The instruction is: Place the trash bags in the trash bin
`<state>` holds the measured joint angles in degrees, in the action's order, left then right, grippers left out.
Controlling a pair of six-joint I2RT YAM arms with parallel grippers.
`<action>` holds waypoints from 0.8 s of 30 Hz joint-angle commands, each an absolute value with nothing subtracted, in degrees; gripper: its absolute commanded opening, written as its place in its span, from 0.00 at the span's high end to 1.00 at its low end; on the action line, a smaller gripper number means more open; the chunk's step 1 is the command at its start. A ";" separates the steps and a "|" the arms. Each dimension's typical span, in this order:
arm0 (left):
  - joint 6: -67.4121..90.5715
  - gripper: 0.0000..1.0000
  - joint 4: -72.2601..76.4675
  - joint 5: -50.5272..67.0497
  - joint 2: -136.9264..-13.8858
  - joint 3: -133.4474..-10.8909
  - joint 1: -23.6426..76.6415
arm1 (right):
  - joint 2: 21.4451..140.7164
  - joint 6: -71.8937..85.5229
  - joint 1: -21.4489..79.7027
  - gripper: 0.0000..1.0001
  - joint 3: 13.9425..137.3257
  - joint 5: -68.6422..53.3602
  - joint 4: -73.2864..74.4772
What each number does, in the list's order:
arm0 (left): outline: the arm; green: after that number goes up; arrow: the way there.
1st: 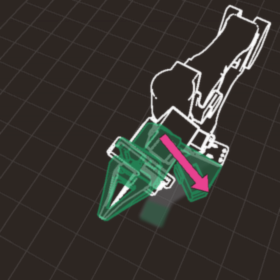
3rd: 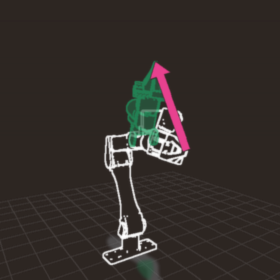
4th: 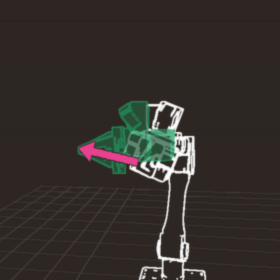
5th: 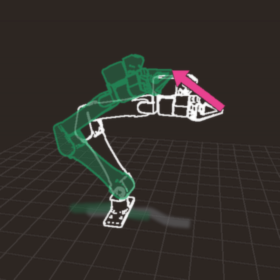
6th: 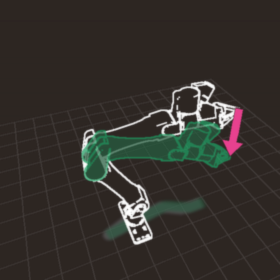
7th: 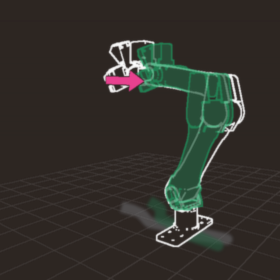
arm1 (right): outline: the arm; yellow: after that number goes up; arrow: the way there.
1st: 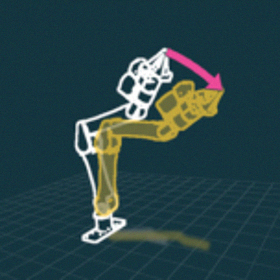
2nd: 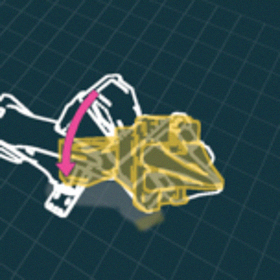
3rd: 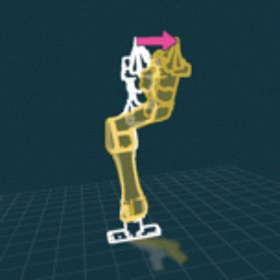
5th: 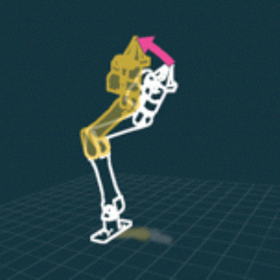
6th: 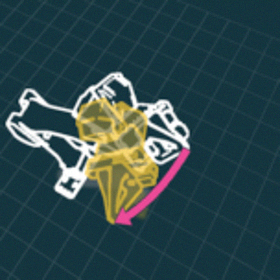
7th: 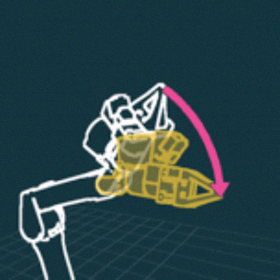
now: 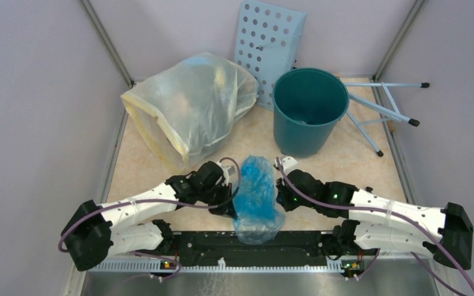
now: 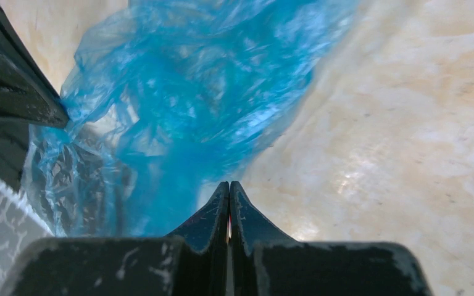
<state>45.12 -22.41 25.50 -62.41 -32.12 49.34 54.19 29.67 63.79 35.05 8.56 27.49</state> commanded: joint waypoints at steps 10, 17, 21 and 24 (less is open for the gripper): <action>47.92 0.99 -25.74 24.25 -64.82 -27.69 49.57 | 51.46 29.30 64.27 0.75 41.59 8.31 33.49; 49.42 0.99 -20.26 26.62 -60.66 -28.30 49.63 | 58.58 28.00 66.50 0.31 48.01 1.36 27.86; 51.46 0.99 -16.90 27.55 -58.07 -27.88 49.57 | 63.36 27.00 69.63 0.29 50.95 0.21 27.64; 52.62 0.99 -16.39 26.89 -55.64 -27.86 49.57 | 66.07 26.66 70.91 0.30 50.83 -1.31 29.02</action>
